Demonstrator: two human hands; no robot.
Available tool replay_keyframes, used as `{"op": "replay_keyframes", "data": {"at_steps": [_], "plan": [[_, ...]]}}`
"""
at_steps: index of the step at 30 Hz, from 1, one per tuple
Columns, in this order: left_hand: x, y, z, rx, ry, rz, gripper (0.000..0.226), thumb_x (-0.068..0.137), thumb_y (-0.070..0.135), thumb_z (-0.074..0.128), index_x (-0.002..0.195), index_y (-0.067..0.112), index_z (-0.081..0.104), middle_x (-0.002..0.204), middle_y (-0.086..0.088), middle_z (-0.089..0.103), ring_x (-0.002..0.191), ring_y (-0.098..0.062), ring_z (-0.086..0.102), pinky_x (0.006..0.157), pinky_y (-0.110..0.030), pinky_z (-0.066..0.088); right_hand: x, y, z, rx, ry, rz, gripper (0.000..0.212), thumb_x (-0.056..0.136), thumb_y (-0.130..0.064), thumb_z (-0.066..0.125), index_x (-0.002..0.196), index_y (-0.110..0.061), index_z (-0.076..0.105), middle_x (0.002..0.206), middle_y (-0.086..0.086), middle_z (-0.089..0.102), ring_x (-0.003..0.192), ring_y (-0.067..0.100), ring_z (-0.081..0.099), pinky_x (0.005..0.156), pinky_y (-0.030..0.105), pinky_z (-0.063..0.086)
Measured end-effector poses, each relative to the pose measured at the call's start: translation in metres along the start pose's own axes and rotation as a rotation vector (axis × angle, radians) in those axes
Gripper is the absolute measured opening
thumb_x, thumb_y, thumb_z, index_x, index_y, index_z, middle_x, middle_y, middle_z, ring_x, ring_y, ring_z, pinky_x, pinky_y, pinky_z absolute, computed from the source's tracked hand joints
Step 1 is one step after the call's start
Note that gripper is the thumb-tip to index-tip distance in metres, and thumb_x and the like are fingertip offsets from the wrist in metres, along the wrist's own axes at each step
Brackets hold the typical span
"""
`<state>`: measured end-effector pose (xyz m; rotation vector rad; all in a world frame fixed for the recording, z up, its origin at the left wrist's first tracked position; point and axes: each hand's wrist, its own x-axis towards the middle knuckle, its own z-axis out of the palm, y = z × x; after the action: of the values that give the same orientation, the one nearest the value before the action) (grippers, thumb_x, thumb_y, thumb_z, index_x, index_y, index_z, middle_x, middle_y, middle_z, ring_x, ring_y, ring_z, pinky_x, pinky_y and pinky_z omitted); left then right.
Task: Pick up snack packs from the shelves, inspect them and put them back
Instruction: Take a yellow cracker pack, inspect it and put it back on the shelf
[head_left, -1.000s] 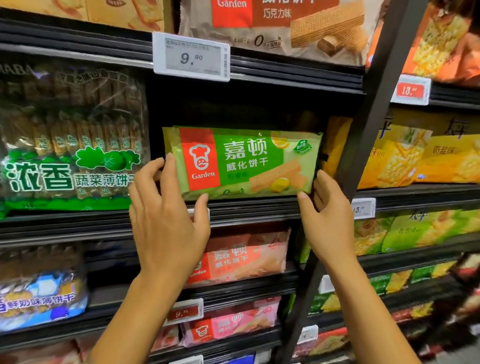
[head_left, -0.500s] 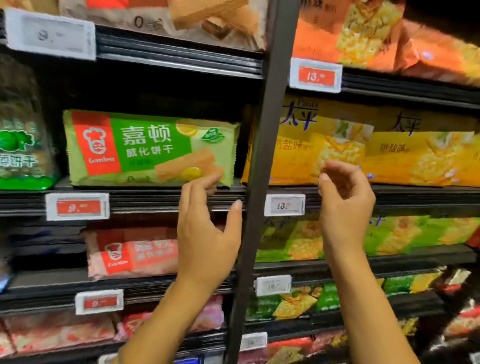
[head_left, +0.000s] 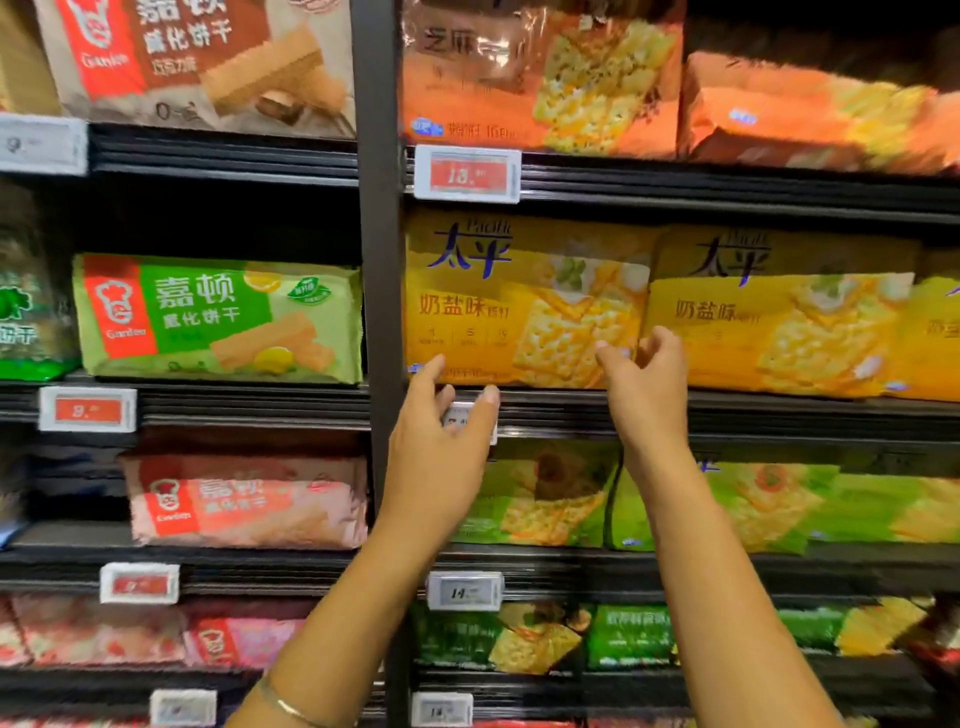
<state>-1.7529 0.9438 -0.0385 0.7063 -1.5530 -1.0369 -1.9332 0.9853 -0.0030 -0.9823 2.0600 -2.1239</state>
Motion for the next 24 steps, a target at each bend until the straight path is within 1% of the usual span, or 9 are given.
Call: {"op": "replay_keyframes", "data": {"at_steps": [4, 7, 9, 12, 15, 18, 21, 22, 24], "plan": [[0.009, 0.017, 0.0, -0.368, 0.0, -0.208, 0.071, 0.103, 0.039, 0.063, 0.162, 0.017, 0.032, 0.164, -0.006, 0.041, 0.147, -0.023, 0.045, 0.119, -0.044, 0.041, 0.006, 0.001, -0.004, 0.04, -0.046, 0.013, 0.073, 0.095, -0.036, 0.07, 0.156, -0.013, 0.036, 0.151, 0.006, 0.045, 0.139, 0.024, 0.046, 0.118, 0.047, 0.038], [0.013, 0.026, -0.002, -0.601, -0.05, -0.29, 0.062, 0.104, 0.043, 0.058, 0.16, 0.026, 0.035, 0.167, -0.004, 0.034, 0.151, -0.032, 0.038, 0.122, -0.049, 0.036, 0.008, 0.001, -0.006, 0.062, -0.022, -0.005, 0.059, 0.092, -0.035, 0.073, 0.144, -0.018, 0.05, 0.136, 0.004, 0.047, 0.129, 0.025, 0.05, 0.114, 0.046, 0.042], [0.015, 0.029, -0.003, -0.619, -0.07, -0.295, 0.056, 0.104, 0.045, 0.056, 0.156, 0.032, 0.04, 0.169, -0.003, 0.03, 0.153, -0.033, 0.033, 0.123, -0.05, 0.033, 0.007, 0.002, -0.008, 0.061, -0.003, -0.043, 0.048, 0.09, -0.038, 0.073, 0.132, -0.024, 0.056, 0.124, 0.002, 0.042, 0.125, 0.028, 0.05, 0.113, 0.046, 0.042], [0.018, 0.028, -0.002, -0.581, -0.105, -0.292, 0.061, 0.103, 0.049, 0.056, 0.159, 0.035, 0.036, 0.17, 0.001, 0.028, 0.155, -0.032, 0.03, 0.123, -0.053, 0.031, 0.003, 0.004, -0.01, 0.072, 0.016, -0.098, 0.054, 0.087, -0.046, 0.073, 0.132, -0.021, 0.058, 0.123, 0.001, 0.04, 0.127, 0.029, 0.048, 0.113, 0.048, 0.042], [0.021, 0.027, 0.001, -0.558, -0.154, -0.284, 0.066, 0.098, 0.054, 0.059, 0.158, 0.035, 0.039, 0.168, 0.004, 0.033, 0.156, -0.03, 0.028, 0.119, -0.05, 0.035, -0.004, 0.006, -0.016, 0.187, 0.033, -0.132, 0.052, 0.086, -0.043, 0.08, 0.126, -0.026, 0.053, 0.123, -0.005, 0.047, 0.123, 0.019, 0.051, 0.107, 0.049, 0.047], [0.025, 0.027, 0.006, -0.499, -0.191, -0.282, 0.067, 0.096, 0.059, 0.057, 0.157, 0.033, 0.043, 0.163, 0.011, 0.04, 0.156, -0.026, 0.027, 0.108, -0.044, 0.039, -0.011, 0.006, -0.022, 0.36, -0.052, -0.14, 0.055, 0.086, -0.031, 0.085, 0.124, -0.029, 0.045, 0.116, -0.007, 0.063, 0.103, 0.007, 0.068, 0.093, 0.043, 0.057], [0.028, 0.021, 0.012, -0.445, -0.194, -0.274, 0.042, 0.098, 0.061, 0.055, 0.136, 0.041, 0.06, 0.135, 0.025, 0.057, 0.154, -0.017, 0.031, 0.111, -0.044, 0.039, -0.011, 0.005, -0.032, 0.297, -0.153, -0.203, 0.064, 0.076, -0.042, 0.087, 0.127, -0.02, 0.054, 0.118, 0.003, 0.071, 0.103, 0.015, 0.072, 0.089, 0.041, 0.061], [0.028, 0.018, 0.013, -0.426, -0.191, -0.261, 0.031, 0.098, 0.062, 0.056, 0.124, 0.047, 0.066, 0.123, 0.031, 0.061, 0.149, -0.011, 0.036, 0.11, -0.044, 0.04, -0.011, 0.003, -0.035, 0.244, -0.202, -0.252, 0.062, 0.073, -0.049, 0.086, 0.123, -0.021, 0.06, 0.115, -0.001, 0.073, 0.102, 0.014, 0.072, 0.087, 0.039, 0.061], [0.026, 0.018, 0.016, -0.399, -0.213, -0.22, 0.022, 0.094, 0.066, 0.055, 0.108, 0.057, 0.07, 0.11, 0.038, 0.068, 0.124, 0.011, 0.053, 0.101, -0.039, 0.044, -0.013, 0.0, -0.038, 0.172, -0.279, -0.328, 0.052, 0.073, -0.056, 0.082, 0.113, -0.027, 0.067, 0.107, -0.009, 0.076, 0.098, 0.01, 0.072, 0.086, 0.038, 0.061]]}}
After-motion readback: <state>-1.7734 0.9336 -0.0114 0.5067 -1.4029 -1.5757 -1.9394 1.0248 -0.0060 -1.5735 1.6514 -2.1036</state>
